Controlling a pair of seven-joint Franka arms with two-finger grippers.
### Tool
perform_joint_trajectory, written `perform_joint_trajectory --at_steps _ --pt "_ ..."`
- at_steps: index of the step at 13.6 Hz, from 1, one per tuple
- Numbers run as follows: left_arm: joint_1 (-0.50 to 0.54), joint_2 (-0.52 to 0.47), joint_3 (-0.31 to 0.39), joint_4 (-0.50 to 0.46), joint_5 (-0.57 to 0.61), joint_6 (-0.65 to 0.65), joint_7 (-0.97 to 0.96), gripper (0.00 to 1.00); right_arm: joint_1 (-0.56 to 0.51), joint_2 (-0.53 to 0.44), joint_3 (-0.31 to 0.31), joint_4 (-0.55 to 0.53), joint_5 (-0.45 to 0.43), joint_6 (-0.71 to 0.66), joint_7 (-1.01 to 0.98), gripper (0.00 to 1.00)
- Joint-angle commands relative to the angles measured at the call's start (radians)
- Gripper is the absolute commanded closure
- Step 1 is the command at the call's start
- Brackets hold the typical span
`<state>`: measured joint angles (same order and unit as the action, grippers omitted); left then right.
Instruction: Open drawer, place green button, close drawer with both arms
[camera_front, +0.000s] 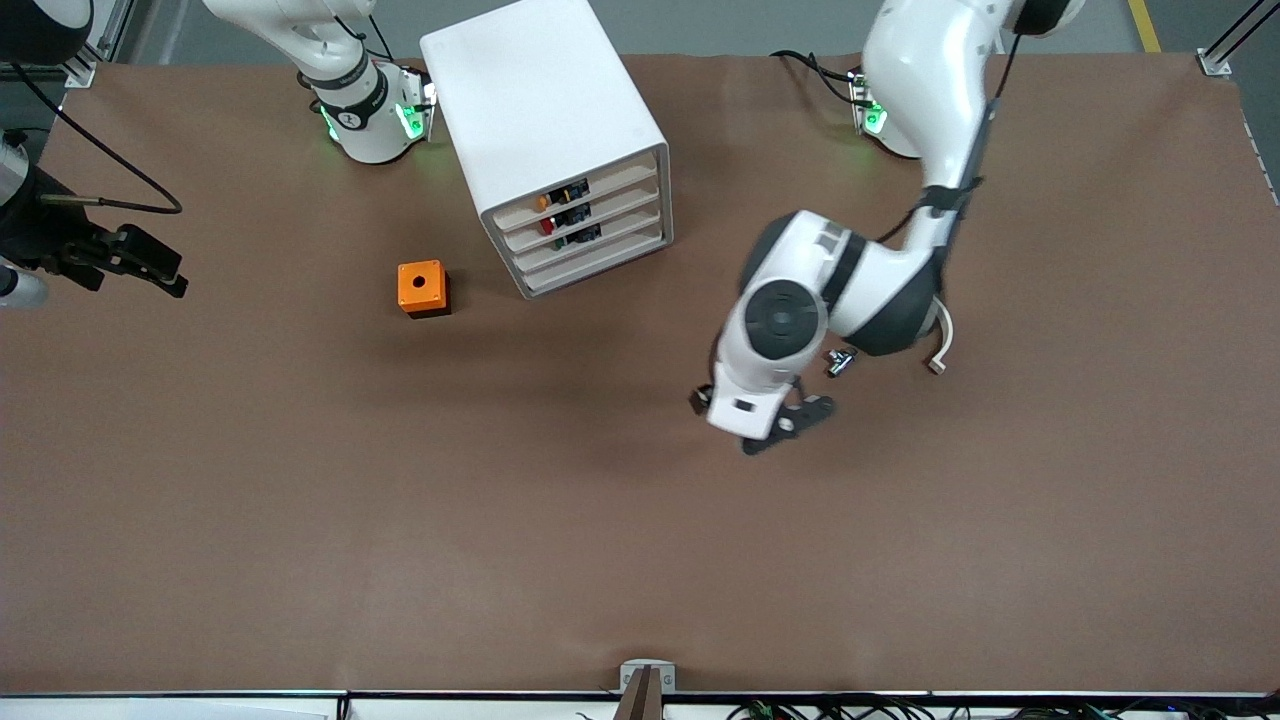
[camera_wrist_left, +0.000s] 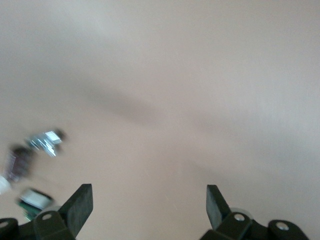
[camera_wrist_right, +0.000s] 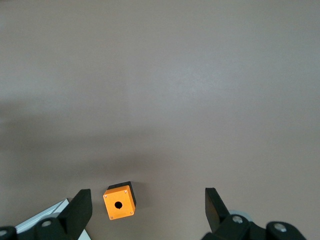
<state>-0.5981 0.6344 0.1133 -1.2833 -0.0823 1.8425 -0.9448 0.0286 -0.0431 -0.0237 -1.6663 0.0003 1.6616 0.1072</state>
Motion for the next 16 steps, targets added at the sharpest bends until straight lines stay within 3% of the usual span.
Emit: perform_joint_trajectory --at_steps 1,13,16 --pt "0.087 -0.103 -0.007 -0.028 0.065 -0.064 0.079 0.0 0.001 -0.026 0.004 -0.021 -0.016 0.001 -0.001 0.0" --pt "0.391 -0.432 -0.014 -0.039 0.098 -0.359 0.624 0.0 -0.003 -0.026 0.004 -0.021 -0.02 -0.006 -0.003 0.0" --pt "0.414 -0.54 -0.017 -0.135 0.088 -0.368 0.672 0.0 0.002 -0.028 0.007 -0.02 -0.045 -0.006 -0.001 0.0"
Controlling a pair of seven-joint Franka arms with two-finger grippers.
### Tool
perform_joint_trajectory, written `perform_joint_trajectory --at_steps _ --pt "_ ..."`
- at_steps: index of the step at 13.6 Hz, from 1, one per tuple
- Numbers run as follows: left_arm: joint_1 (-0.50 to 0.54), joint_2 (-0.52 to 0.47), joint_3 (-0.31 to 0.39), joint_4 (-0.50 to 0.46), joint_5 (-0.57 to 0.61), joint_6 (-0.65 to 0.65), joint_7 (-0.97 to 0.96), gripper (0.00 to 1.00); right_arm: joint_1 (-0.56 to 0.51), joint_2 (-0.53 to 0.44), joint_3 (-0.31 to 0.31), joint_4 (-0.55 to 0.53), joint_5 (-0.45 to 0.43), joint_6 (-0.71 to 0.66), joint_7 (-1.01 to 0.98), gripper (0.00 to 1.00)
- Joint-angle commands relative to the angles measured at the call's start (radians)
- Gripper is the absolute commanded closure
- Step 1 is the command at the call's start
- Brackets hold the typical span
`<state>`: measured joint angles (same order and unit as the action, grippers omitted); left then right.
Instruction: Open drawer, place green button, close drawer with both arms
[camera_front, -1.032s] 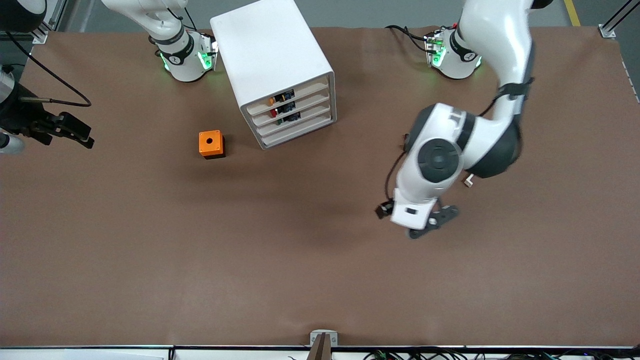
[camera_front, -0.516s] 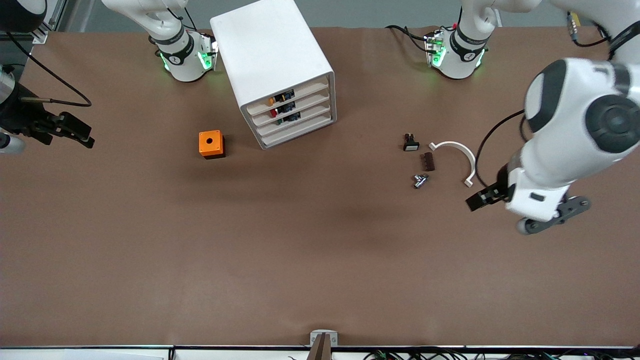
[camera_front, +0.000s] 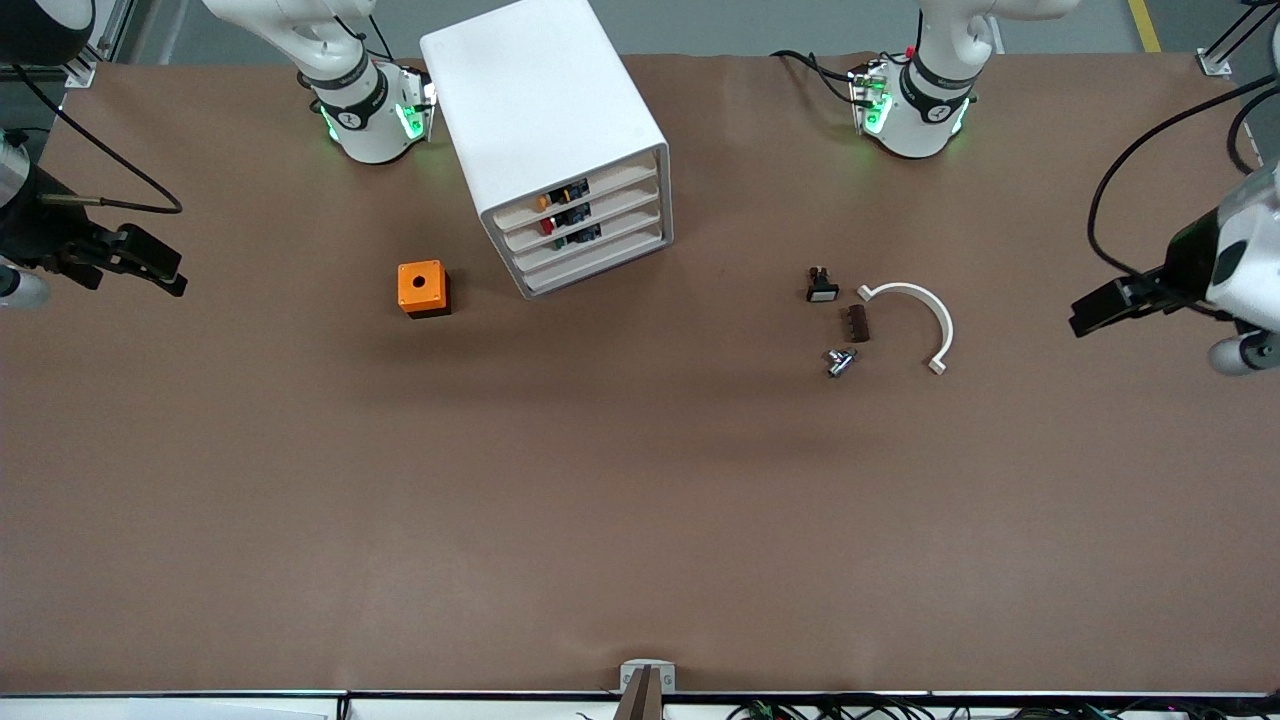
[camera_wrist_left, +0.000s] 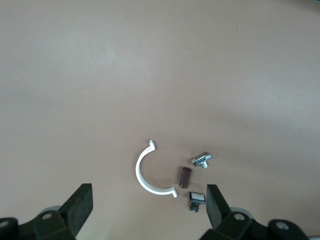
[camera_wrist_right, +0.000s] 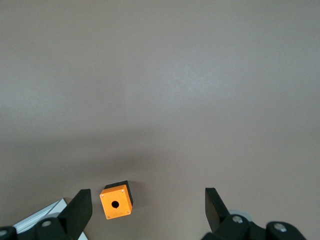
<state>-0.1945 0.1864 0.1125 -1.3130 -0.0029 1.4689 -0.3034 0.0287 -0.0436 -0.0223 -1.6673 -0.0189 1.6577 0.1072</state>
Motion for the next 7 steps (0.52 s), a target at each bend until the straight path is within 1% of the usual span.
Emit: perform_joint_trajectory --at_steps 1,4,5,7 --pt "0.01 -0.122 -0.016 -0.138 0.009 0.01 0.032 0.0 0.002 -0.027 0.005 -0.019 -0.026 -0.001 -0.001 0.0" --pt "0.012 -0.166 -0.019 -0.189 0.012 0.014 0.033 0.0 0.002 -0.027 0.005 -0.02 -0.026 -0.003 0.014 0.0" --pt "0.029 -0.179 -0.028 -0.198 0.014 0.014 0.033 0.0 0.004 -0.027 0.005 -0.02 -0.026 -0.003 0.025 0.0" --pt "0.134 -0.189 -0.141 -0.209 0.015 0.016 0.033 0.0 0.002 -0.021 0.005 -0.005 -0.026 -0.004 0.032 0.0"
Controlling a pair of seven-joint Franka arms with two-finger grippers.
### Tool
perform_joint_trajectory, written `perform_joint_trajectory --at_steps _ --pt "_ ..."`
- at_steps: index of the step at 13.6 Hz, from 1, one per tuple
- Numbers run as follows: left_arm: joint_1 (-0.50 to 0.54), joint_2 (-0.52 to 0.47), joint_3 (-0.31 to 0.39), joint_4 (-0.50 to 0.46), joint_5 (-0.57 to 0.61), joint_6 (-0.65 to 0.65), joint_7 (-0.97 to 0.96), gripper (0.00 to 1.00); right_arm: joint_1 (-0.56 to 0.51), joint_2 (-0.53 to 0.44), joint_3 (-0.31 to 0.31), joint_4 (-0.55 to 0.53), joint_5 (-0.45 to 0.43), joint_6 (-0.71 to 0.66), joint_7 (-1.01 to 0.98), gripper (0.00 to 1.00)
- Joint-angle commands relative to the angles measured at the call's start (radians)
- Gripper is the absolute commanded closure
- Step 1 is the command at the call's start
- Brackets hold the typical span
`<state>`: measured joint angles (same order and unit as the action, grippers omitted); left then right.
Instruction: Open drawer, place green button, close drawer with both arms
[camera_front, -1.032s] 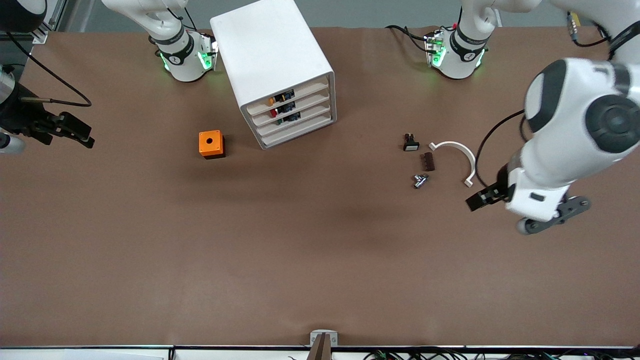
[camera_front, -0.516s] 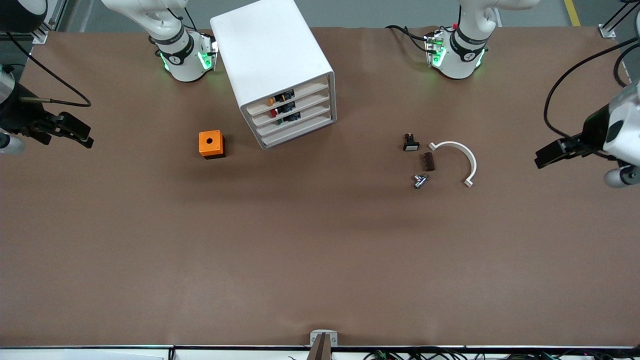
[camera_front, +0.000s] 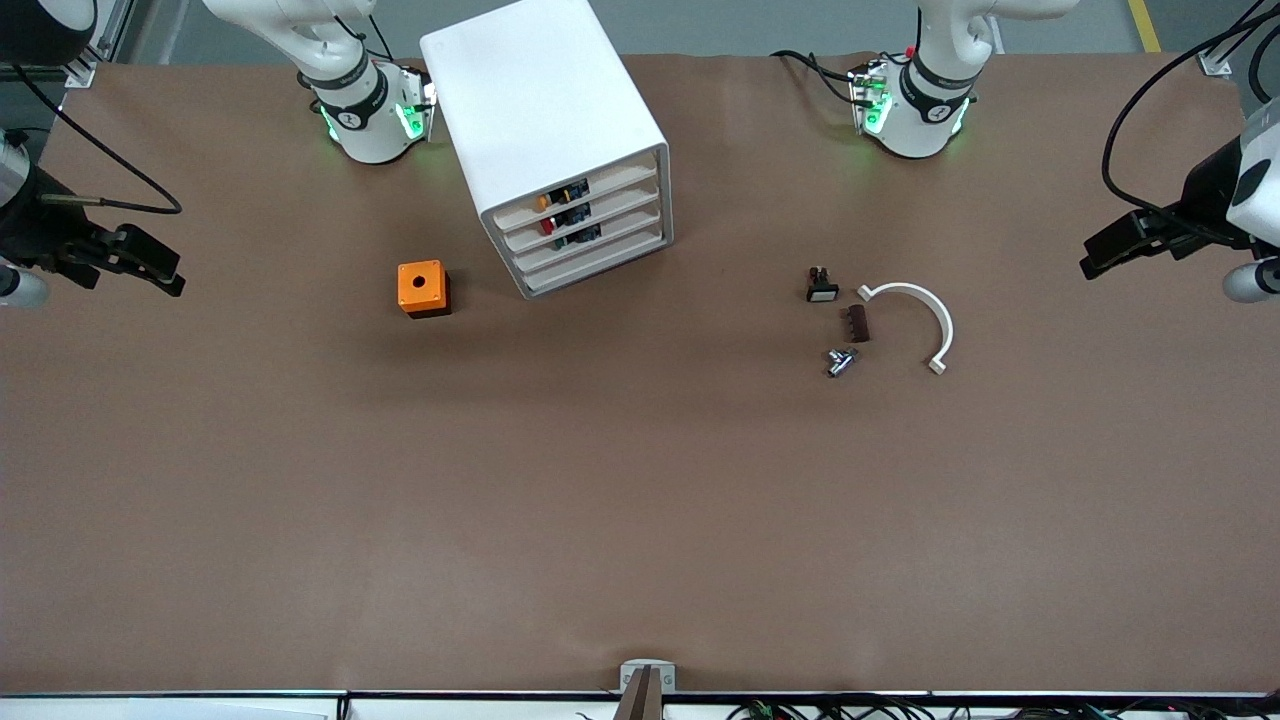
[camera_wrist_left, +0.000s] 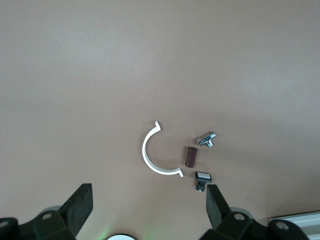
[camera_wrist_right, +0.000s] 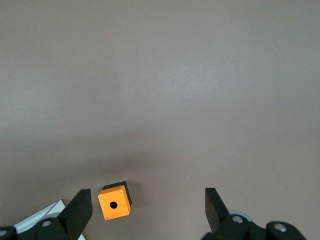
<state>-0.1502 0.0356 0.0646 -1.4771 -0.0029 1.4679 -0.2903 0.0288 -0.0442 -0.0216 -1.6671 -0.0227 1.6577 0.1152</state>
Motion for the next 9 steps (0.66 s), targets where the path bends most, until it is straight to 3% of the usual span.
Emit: perform_joint_trajectory --at_steps 1,4,7,9 --pt "0.118 -0.048 -0.118 -0.052 0.017 0.017 0.022 0.0 0.002 -0.019 0.005 0.009 -0.022 -0.004 0.026 0.0" --pt "0.155 -0.12 -0.137 -0.165 0.017 0.081 0.055 0.0 0.0 -0.006 0.003 0.038 -0.019 -0.003 0.037 0.0" --pt "0.184 -0.128 -0.195 -0.173 0.018 0.089 0.053 0.0 -0.001 -0.006 0.003 0.038 -0.016 -0.003 0.078 0.0" --pt "0.181 -0.128 -0.195 -0.17 0.018 0.089 0.049 0.0 0.0 -0.006 0.003 0.038 -0.016 -0.006 0.081 0.0"
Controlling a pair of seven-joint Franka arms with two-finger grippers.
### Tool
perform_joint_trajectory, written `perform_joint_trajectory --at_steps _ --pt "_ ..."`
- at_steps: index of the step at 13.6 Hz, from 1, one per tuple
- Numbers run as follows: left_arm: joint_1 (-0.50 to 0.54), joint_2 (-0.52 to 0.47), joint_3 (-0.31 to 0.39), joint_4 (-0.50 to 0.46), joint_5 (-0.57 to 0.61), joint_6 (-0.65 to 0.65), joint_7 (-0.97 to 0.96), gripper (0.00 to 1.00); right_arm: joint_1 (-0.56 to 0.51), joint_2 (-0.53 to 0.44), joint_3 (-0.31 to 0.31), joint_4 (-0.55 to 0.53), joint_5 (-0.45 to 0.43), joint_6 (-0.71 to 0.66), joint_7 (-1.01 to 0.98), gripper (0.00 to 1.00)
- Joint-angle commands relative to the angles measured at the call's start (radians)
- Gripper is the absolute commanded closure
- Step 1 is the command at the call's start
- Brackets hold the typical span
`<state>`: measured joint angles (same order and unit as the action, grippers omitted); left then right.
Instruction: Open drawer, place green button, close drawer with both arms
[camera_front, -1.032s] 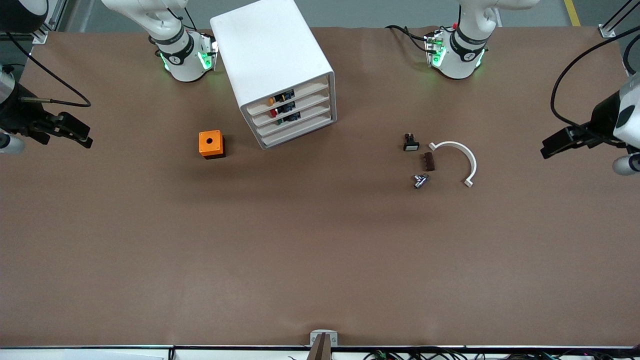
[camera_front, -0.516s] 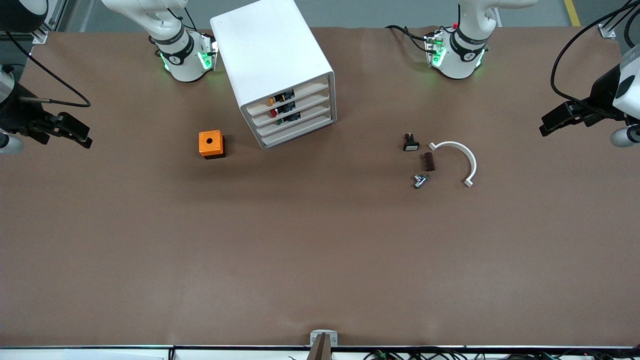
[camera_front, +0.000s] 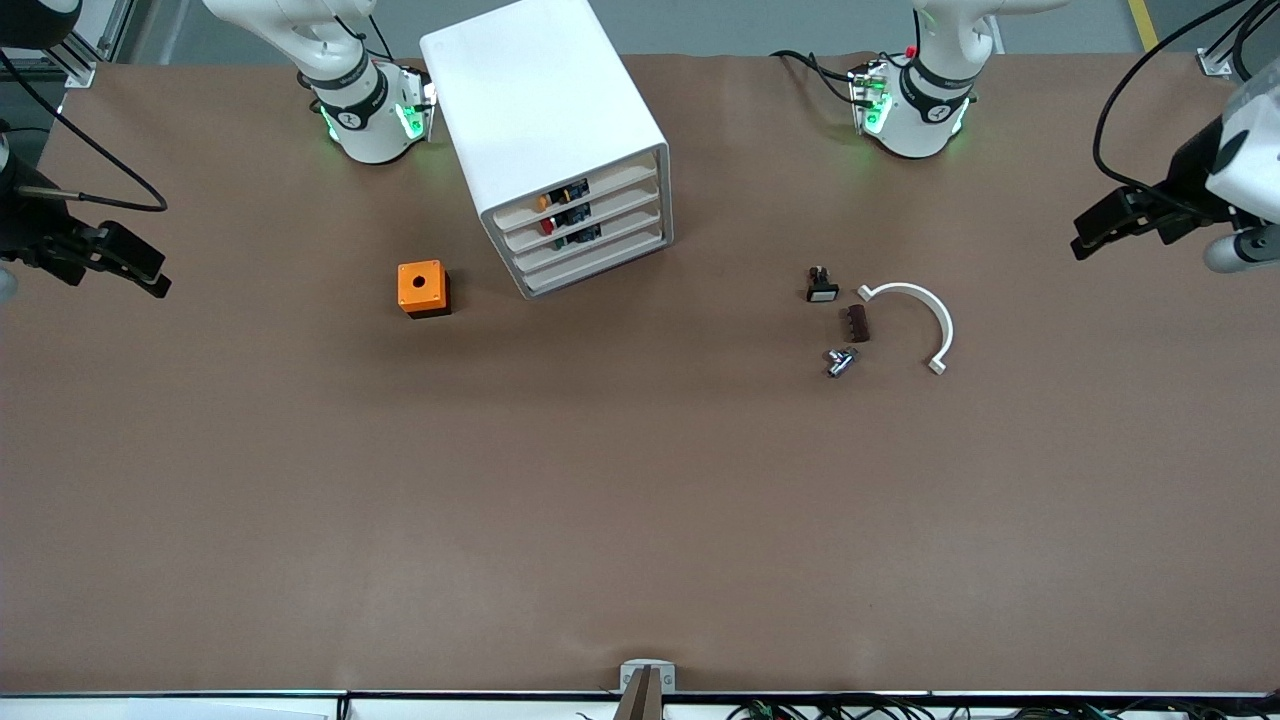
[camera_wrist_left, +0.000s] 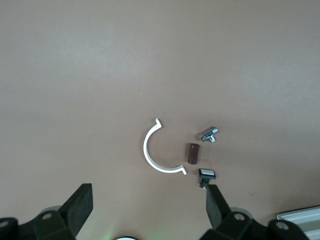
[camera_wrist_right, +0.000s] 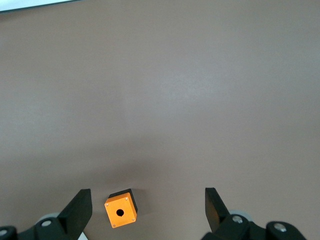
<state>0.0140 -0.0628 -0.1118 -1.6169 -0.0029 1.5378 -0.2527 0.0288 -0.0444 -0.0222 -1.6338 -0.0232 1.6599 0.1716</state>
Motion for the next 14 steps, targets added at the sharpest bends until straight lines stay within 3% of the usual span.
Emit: perform_joint_trajectory --at_steps 1,14 --pt "0.015 -0.028 -0.019 -0.028 0.018 0.019 0.012 0.0 0.0 -0.006 0.004 0.005 -0.015 -0.017 0.026 0.0" --pt "0.018 -0.06 -0.022 -0.067 0.021 0.013 0.119 0.0 0.01 -0.008 0.005 0.003 -0.009 -0.025 0.031 0.0"
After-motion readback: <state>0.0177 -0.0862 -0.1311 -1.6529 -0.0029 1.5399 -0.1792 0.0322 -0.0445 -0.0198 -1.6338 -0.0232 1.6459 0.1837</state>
